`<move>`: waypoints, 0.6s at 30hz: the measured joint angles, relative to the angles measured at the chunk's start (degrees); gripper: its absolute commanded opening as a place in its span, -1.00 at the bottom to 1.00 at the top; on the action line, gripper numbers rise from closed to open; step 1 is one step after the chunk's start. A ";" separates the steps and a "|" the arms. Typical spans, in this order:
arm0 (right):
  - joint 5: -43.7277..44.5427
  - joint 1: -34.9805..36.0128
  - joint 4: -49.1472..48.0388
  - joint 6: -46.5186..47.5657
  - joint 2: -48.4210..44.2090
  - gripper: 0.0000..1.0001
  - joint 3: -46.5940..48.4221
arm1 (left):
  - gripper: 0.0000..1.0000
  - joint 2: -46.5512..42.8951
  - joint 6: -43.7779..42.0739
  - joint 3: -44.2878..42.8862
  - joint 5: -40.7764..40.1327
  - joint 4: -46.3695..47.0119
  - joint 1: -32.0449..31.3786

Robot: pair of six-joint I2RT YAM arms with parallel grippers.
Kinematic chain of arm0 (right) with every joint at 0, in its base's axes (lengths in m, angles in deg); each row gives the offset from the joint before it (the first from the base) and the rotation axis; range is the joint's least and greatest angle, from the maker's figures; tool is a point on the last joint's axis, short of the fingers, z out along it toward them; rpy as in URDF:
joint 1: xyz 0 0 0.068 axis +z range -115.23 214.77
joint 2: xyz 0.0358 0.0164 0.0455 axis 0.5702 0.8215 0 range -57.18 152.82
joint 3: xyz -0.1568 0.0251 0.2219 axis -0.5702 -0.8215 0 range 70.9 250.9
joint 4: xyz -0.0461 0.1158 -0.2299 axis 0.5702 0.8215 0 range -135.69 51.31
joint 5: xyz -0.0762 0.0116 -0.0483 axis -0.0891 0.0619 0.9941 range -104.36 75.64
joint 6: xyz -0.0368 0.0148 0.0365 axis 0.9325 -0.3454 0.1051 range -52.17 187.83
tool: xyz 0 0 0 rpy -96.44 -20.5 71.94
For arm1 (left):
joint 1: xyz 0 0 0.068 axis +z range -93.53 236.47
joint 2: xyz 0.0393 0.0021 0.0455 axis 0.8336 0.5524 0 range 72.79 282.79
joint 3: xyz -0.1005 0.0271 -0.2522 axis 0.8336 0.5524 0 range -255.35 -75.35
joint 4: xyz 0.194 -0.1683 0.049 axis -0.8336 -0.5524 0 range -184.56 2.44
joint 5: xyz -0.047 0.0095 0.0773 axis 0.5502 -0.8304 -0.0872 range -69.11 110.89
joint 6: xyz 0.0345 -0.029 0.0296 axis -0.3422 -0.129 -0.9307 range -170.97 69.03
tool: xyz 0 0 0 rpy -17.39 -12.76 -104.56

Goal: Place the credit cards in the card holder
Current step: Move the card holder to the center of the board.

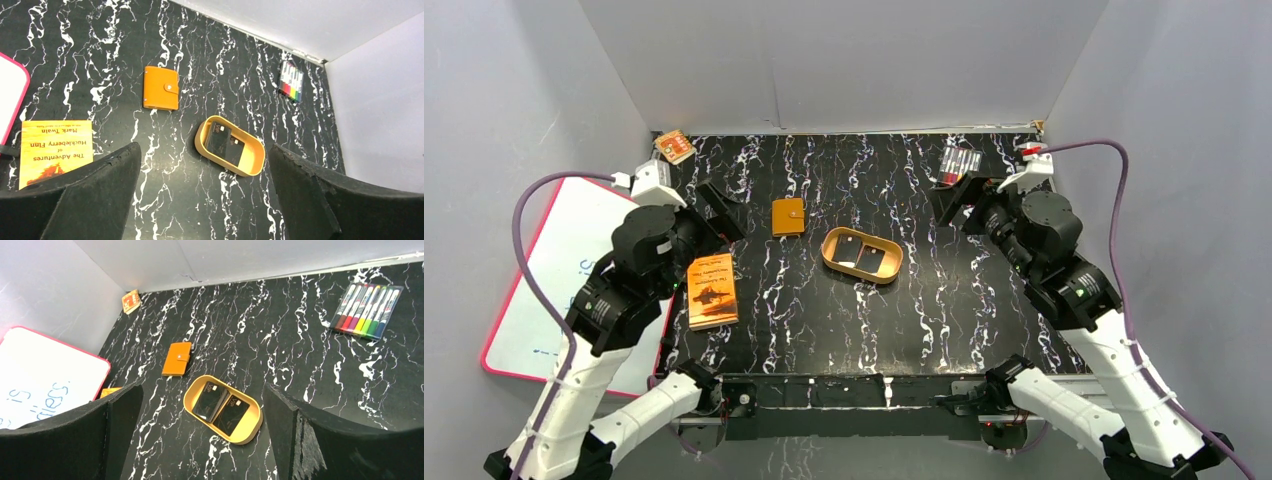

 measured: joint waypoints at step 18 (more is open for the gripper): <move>0.66 0.00 -0.50 -1.01 2.10 0.97 -1.07 | 0.92 -5.97 -1.77 3.13 0.09 2.12 0.00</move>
